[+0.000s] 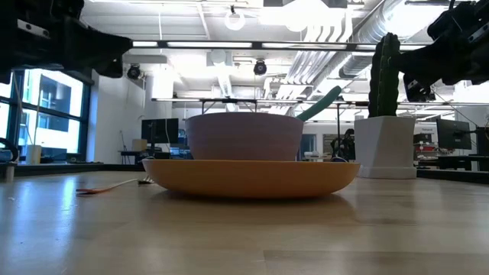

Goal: Set table place
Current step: Return to Home Position

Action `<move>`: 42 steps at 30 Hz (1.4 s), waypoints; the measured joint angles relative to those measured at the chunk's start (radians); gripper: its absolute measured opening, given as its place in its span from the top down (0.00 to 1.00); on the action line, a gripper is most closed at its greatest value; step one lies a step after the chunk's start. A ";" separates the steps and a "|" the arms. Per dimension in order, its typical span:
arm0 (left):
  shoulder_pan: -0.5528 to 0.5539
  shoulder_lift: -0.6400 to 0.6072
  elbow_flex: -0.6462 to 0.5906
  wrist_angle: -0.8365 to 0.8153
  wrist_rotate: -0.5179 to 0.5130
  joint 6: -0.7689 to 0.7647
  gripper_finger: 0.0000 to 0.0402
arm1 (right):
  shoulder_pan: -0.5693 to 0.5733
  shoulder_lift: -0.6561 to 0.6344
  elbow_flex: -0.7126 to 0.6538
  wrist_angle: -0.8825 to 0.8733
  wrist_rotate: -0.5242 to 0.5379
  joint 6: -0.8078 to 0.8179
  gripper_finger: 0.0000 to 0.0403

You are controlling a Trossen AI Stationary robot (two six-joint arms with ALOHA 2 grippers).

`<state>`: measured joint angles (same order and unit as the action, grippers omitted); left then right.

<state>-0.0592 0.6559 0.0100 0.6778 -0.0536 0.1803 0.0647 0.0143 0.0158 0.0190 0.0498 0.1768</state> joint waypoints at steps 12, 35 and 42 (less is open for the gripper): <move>0.000 0.000 0.000 0.000 -0.007 -0.091 1.00 | 0.000 0.000 0.000 -0.012 -0.002 0.078 1.00; 0.000 0.000 0.000 -0.138 -0.006 -0.082 1.00 | 0.000 0.000 0.000 -0.015 -0.001 0.269 1.00; 0.000 -0.187 0.000 -0.289 -0.007 -0.082 1.00 | 0.000 0.000 0.000 -0.015 -0.001 0.269 1.00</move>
<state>-0.0589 0.4694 0.0101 0.3890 -0.0605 0.0986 0.0647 0.0144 0.0162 0.0037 0.0490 0.4457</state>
